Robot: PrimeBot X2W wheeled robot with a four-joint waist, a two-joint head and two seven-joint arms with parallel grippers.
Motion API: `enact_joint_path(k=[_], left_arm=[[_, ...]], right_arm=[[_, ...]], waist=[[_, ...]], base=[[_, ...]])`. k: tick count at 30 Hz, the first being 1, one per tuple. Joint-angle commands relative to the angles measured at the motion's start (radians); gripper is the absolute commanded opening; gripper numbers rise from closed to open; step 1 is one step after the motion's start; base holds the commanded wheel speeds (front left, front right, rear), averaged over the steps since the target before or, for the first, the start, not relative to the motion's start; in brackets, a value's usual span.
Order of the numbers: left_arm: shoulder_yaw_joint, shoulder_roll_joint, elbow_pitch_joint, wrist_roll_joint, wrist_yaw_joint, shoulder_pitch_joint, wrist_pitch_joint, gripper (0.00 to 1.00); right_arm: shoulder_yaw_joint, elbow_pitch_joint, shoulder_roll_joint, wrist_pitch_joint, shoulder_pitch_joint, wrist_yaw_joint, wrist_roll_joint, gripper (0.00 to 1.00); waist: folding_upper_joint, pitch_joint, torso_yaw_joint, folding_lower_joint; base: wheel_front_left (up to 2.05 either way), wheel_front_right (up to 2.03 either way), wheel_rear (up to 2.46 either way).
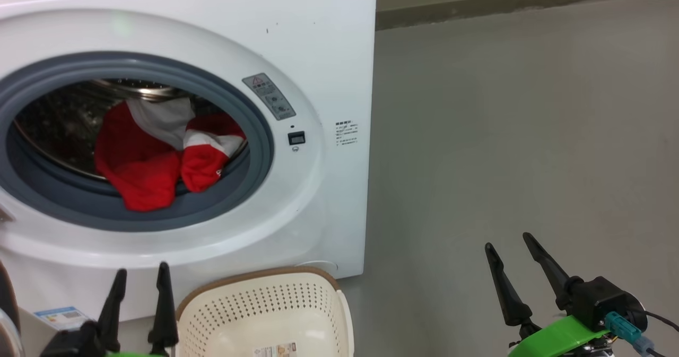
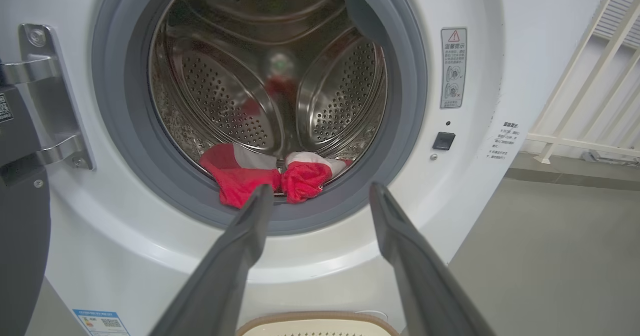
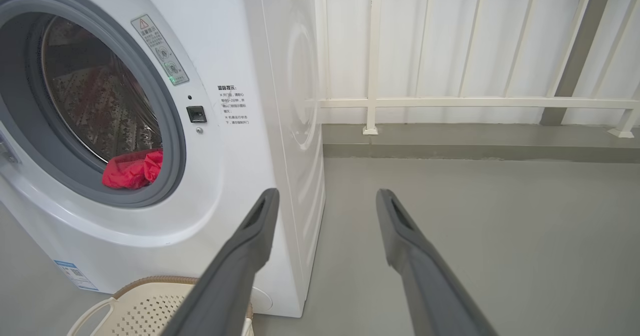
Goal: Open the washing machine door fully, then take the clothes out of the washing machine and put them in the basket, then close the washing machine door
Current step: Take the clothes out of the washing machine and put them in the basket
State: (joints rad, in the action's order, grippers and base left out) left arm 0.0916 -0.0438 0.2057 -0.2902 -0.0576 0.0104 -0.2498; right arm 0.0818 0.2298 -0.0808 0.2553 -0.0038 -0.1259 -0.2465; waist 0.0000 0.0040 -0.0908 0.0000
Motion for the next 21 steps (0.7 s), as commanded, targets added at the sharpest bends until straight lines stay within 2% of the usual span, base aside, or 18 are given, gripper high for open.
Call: enact_joint_path(k=[1, 8, 21], left_arm=[[0.029, -0.007, -0.005, 0.01, 0.003, -0.071, -0.012, 1.0], [0.038, -0.016, 0.052, -0.001, -0.025, -0.231, -0.012, 1.0], [0.063, -0.059, 0.2, 0.037, 0.014, -0.464, -0.012, 1.0]], right_arm=[[0.025, -0.028, -0.012, 0.006, -0.044, -0.005, -0.008, 1.0], [0.027, -0.048, -0.015, 0.006, -0.098, -0.005, -0.005, 1.0], [0.024, -0.073, -0.024, 0.006, -0.177, -0.005, -0.009, 1.0]], waist=[[0.0, 0.025, 0.012, 0.0], [0.0, 0.127, 0.02, 0.0], [0.0, 0.265, 0.013, 0.0]], base=[[0.0, 0.0, 0.0], [0.0, 0.0, 0.0], [0.0, 0.0, 0.0]])
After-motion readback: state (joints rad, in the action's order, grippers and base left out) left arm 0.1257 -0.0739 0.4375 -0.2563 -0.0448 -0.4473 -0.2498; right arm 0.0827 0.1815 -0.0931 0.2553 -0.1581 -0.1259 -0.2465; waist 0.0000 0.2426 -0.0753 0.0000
